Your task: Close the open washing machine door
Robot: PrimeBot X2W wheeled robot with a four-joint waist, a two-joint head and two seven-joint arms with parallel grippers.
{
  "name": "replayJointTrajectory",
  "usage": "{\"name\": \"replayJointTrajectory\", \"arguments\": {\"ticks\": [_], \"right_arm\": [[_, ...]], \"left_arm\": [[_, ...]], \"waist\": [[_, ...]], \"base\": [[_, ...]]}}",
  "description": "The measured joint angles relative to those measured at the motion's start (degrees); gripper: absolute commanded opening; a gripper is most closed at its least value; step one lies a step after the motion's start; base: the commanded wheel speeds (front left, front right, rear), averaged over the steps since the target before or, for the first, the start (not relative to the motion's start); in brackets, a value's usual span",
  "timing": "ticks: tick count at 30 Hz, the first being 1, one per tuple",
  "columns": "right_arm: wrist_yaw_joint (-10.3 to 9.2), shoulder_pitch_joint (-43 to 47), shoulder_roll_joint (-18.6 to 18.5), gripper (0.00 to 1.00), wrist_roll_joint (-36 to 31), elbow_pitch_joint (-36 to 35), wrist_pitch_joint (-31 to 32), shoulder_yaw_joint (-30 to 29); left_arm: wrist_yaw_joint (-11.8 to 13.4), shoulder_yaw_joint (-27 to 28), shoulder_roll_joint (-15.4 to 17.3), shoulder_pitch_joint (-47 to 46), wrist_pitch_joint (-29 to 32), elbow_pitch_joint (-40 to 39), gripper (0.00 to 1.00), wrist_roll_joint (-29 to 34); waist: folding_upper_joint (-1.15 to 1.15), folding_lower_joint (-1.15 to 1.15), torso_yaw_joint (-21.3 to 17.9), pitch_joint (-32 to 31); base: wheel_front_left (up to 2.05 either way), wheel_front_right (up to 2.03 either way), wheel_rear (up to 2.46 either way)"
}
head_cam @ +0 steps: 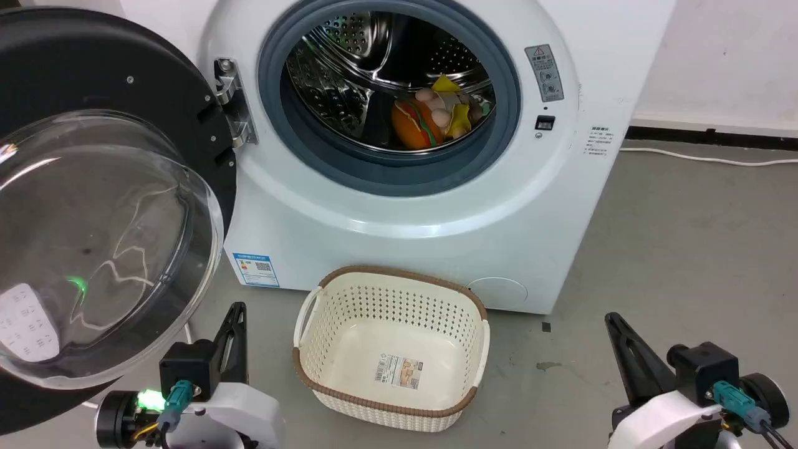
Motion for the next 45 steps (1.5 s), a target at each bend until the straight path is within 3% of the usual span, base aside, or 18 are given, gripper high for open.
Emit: {"name": "replayJointTrajectory", "arguments": {"ticks": [41, 42, 45], "right_arm": [[0.0, 0.0, 0.0, 0.0, 0.0, 0.0, 0.0, 0.0], [0.0, 0.0, 0.0, 1.0, 0.0, 0.0, 0.0, 0.0], [0.0, 0.0, 0.0, 1.0, 0.0, 0.0, 0.0, 0.0]], "left_arm": [[0.0, 0.0, 0.0, 0.0, 0.0, 0.0, 0.0, 0.0], [0.1, 0.0, 0.0, 0.0, 0.0, 0.0, 1.0, 0.0], [0.1, -0.1, 0.0, 0.0, 0.0, 0.0, 1.0, 0.0]], "waist": [[0.0, 0.0, 0.0, 0.0], [0.0, 0.0, 0.0, 0.0], [0.0, 0.0, 0.0, 0.0]], "base": [[0.0, 0.0, 0.0], [0.0, 0.0, 0.0], [0.0, 0.0, 0.0]]}}
